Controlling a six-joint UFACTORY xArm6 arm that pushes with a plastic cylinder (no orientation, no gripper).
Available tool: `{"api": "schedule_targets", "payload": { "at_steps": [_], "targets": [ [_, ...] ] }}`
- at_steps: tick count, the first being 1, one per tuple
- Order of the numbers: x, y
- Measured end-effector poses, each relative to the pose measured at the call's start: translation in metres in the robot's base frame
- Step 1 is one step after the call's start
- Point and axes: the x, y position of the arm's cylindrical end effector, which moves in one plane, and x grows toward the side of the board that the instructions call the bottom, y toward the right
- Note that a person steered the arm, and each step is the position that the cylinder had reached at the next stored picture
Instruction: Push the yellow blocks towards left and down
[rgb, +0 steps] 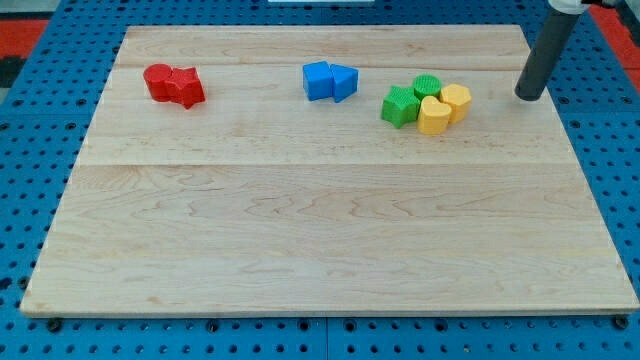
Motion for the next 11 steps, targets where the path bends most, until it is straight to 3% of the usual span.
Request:
{"api": "schedule_targets", "payload": {
  "at_steps": [9, 11],
  "targets": [
    [0.032, -0.151],
    [0.067, -0.185]
  ]
}}
